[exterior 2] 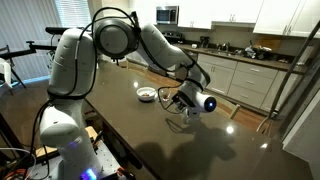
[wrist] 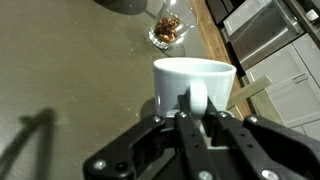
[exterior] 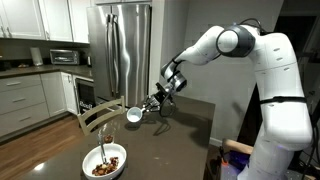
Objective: Pour the contents in the mug cup into the bowl
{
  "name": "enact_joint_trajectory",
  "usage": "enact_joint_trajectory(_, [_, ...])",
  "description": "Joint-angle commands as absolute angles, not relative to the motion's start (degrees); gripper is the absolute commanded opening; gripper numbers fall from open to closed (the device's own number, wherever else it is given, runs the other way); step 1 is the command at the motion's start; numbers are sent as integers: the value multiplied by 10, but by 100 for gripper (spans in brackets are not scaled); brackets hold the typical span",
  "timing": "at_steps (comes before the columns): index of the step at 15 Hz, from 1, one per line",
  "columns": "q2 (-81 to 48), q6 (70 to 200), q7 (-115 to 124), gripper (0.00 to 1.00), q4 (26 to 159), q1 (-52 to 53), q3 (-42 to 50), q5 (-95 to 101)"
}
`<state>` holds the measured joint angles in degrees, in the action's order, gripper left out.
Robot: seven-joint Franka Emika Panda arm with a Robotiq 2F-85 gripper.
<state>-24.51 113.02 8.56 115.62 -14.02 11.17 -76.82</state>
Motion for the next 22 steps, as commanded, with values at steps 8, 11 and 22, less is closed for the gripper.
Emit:
enact_joint_trajectory(8, [-246,1128,86,16,1155,-138,115,-768])
enact_joint_trajectory(11, [-246,1129,87,4,1156,-138,115,-768])
enact_joint_trajectory(22, [-268,1130,92,4,1161,-137,114,-772])
